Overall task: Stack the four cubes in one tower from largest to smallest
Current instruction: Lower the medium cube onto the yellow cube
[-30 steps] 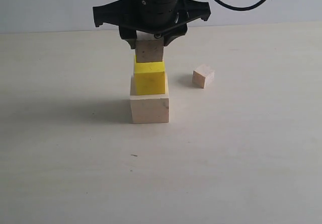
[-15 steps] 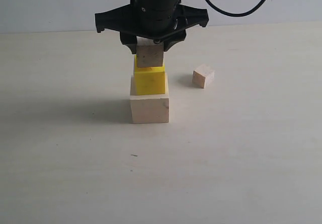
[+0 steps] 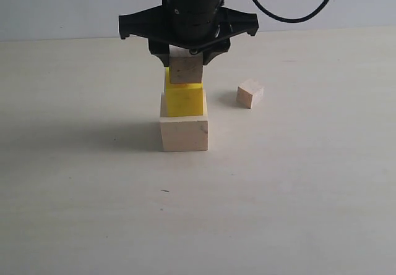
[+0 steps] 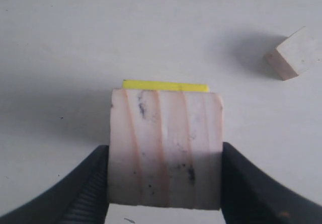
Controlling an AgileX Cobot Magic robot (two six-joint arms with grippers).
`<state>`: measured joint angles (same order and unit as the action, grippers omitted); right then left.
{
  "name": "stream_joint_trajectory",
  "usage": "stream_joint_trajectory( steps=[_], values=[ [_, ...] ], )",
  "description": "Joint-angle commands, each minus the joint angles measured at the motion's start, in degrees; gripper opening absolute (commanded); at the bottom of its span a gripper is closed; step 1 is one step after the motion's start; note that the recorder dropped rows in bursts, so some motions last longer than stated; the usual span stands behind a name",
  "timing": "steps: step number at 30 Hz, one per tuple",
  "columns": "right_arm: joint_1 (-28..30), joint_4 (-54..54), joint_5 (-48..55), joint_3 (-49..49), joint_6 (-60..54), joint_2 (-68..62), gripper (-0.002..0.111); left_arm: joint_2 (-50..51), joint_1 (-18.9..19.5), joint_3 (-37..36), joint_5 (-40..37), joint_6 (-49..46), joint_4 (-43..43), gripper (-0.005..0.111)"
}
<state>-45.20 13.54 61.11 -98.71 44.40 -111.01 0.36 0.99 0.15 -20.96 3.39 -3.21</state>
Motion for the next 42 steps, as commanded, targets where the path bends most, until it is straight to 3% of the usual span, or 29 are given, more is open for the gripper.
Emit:
stream_joint_trajectory(
  steps=[1, 31, 35, 39, 42],
  values=[
    [0.3, 0.5, 0.0, -0.5, -0.9, -1.5, 0.0, -0.4, -0.4, -0.1, 0.3, 0.0, 0.1, 0.0],
    [0.3, 0.4, -0.5, -0.5, -0.8, -0.8, 0.001, -0.4, -0.4, -0.1, 0.3, 0.0, 0.1, 0.0],
    [0.3, 0.3, -0.5, -0.5, -0.8, -0.8, 0.02, -0.4, -0.4, -0.1, 0.3, 0.0, 0.1, 0.0],
    [0.3, 0.2, -0.2, -0.5, -0.8, -0.8, 0.051, -0.4, -0.4, -0.1, 0.3, 0.0, 0.1, 0.0],
    [0.3, 0.2, -0.1, -0.5, -0.9, -0.8, 0.066, -0.4, -0.4, -0.1, 0.3, 0.0, 0.1, 0.0]
  ],
)
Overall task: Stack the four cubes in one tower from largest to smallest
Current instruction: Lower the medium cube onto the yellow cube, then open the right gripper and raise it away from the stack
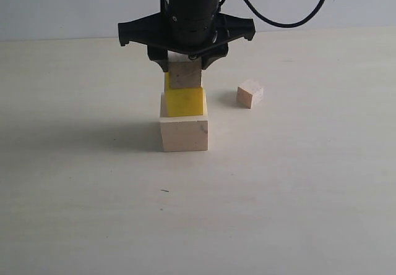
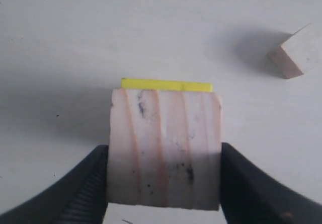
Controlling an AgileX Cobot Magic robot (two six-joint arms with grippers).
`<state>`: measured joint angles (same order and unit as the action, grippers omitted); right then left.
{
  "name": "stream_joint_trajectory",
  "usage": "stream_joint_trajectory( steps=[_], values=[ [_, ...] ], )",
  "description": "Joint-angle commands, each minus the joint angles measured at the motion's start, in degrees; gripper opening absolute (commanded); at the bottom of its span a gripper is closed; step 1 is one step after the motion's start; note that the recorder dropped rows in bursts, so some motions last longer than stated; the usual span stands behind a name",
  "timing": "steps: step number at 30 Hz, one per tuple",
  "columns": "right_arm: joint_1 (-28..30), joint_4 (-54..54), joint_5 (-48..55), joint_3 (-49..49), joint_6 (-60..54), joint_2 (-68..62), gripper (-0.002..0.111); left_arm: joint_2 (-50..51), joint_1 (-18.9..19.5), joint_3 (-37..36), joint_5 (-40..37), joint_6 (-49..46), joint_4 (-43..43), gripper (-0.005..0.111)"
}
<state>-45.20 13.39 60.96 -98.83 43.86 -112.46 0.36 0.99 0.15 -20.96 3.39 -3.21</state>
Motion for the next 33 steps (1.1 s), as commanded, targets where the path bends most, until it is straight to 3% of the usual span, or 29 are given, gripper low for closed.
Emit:
stream_joint_trajectory(
  steps=[1, 26, 28, 33],
  values=[
    [0.3, 0.2, 0.1, -0.4, -0.4, 0.7, 0.07, -0.4, -0.4, -0.1, 0.3, 0.0, 0.1, 0.0],
    [0.3, -2.2, 3.1, -0.4, -2.5, 6.4, 0.072, -0.4, -0.4, -0.1, 0.3, 0.0, 0.1, 0.0],
    [0.3, -1.4, 4.9, -0.4, -3.5, 7.7, 0.069, -0.4, -0.4, -0.1, 0.3, 0.0, 0.1, 0.0],
    [0.3, 1.2, 8.7, -0.4, -6.8, 10.4, 0.041, -0.4, -0.4, -0.1, 0.3, 0.0, 0.1, 0.0]
  ],
)
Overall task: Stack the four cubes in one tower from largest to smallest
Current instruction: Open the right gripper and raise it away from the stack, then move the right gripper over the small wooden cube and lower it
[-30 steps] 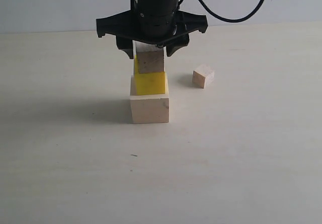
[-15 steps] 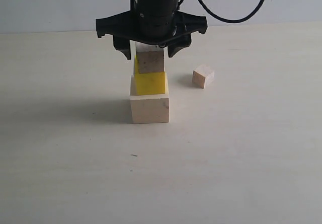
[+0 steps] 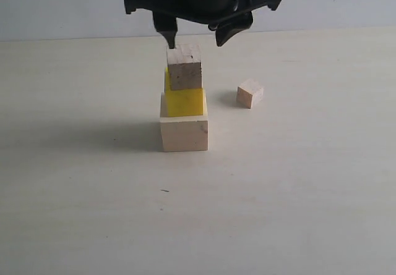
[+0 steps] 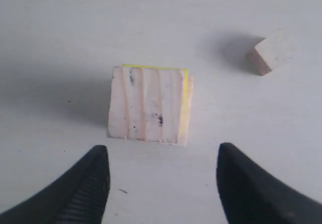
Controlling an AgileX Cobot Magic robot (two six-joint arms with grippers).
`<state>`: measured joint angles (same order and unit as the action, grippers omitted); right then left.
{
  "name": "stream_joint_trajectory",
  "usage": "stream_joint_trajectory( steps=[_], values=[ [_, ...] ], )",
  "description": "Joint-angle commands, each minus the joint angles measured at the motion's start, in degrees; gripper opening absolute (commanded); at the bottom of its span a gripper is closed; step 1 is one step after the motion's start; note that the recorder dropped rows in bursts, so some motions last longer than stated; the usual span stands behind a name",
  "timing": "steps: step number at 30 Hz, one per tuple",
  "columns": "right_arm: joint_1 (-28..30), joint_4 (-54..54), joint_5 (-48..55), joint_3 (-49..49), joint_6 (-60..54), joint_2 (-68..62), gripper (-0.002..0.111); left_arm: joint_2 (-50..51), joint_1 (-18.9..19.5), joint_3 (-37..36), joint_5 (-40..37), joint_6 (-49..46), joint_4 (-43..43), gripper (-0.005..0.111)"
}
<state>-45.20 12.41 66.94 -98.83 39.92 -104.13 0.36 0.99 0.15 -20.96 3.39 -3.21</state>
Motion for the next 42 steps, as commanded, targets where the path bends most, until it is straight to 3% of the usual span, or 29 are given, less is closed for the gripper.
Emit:
stream_joint_trajectory(
  steps=[1, 7, 14, 23, 30, 34, 39, 42],
  values=[
    [0.3, 3.0, 3.0, -0.4, -3.7, 2.4, 0.035, -0.4, -0.4, -0.1, 0.3, 0.0, 0.1, 0.0],
    [0.3, 9.5, 3.0, -0.4, -5.7, 2.8, 0.0, -0.4, -0.4, -0.1, 0.3, 0.0, 0.1, 0.0],
    [1.4, 17.2, 3.0, -0.4, -6.1, 3.4, 0.0, -0.4, -0.4, -0.1, 0.3, 0.0, 0.1, 0.0],
    [15.2, 9.0, 1.4, 3.4, -13.3, 3.4, 0.0, -0.4, -0.4, -0.1, 0.3, 0.0, 0.1, 0.0],
    [24.7, 5.5, -9.9, 11.8, -29.7, 3.3, 0.0, -0.4, -0.4, -0.1, 0.3, 0.0, 0.1, 0.0],
    [29.3, -3.9, -16.3, 13.2, -37.7, 2.0, 0.0, -0.4, -0.4, -0.1, 0.3, 0.0, 0.1, 0.0],
    [30.7, -11.4, -16.4, 12.8, -55.4, -3.1, 0.0, -0.4, -0.4, -0.1, 0.3, 0.0, 0.1, 0.0],
    [30.7, -11.4, -15.7, 10.7, -56.4, -6.5, 0.0, -0.4, -0.4, -0.1, 0.3, 0.0, 0.1, 0.0]
  ],
)
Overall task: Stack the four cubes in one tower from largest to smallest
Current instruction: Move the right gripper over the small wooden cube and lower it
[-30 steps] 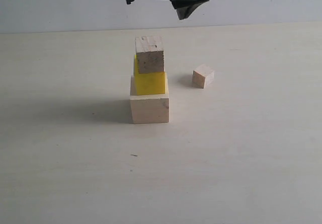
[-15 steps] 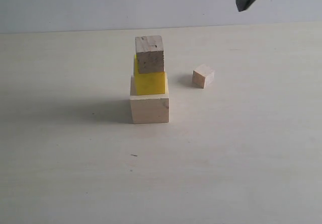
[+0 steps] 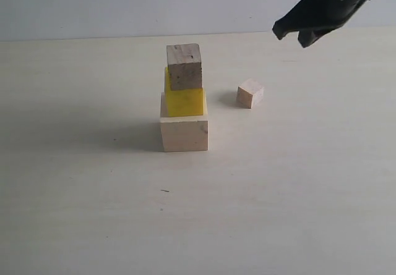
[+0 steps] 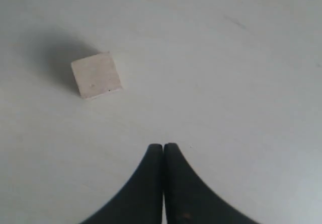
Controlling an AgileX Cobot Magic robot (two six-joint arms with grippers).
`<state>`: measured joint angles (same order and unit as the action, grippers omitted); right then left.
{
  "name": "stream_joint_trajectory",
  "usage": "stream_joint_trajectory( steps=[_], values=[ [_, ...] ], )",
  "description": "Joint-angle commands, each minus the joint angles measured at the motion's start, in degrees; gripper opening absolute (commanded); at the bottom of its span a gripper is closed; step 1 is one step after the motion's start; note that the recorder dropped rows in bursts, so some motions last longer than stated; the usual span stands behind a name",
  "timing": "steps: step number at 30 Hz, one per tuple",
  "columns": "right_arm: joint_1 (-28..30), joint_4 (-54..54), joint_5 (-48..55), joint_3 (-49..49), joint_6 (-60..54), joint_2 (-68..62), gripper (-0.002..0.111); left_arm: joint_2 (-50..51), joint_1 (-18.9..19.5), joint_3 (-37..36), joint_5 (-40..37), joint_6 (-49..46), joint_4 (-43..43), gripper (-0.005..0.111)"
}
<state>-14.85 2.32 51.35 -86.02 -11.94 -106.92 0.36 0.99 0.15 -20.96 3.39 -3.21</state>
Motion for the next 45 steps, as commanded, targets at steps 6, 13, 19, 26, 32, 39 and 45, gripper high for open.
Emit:
stream_joint_trajectory(
  steps=[6, 13, 19, 26, 32, 39, 45],
  values=[
    [0.3, -1.3, 4.6, -11.7, -4.5, -10.1, 0.0, -0.4, -0.4, -0.1, 0.3, 0.0, 0.1, 0.0],
    [0.3, -7.1, 14.1, -27.2, -6.5, -18.1, 0.0, -0.4, -0.4, -0.1, 0.3, 0.0, 0.1, 0.0],
    [0.2, -9.2, 18.6, -36.5, -7.3, -25.5, 0.0, -0.4, -0.4, -0.1, 0.3, 0.0, 0.1, 0.0],
    [0.2, -12.7, 18.6, -38.4, -9.4, -29.3, 0.0, -0.4, -0.4, -0.1, 0.3, 0.0, 0.1, 0.0],
    [-1.5, -12.7, 18.6, -38.4, -7.8, -29.8, 0.0, -0.4, -0.4, -0.1, 0.3, 0.0, 0.1, 0.0],
    [-5.9, -3.3, 18.6, -38.4, -3.2, -29.8, 0.0, -0.4, -0.4, -0.1, 0.3, 0.0, 0.1, 0.0],
    [-6.0, -5.8, 18.6, -38.4, -3.0, -29.7, 0.001, -0.4, -0.4, -0.1, 0.3, 0.0, 0.1, 0.0]
  ],
)
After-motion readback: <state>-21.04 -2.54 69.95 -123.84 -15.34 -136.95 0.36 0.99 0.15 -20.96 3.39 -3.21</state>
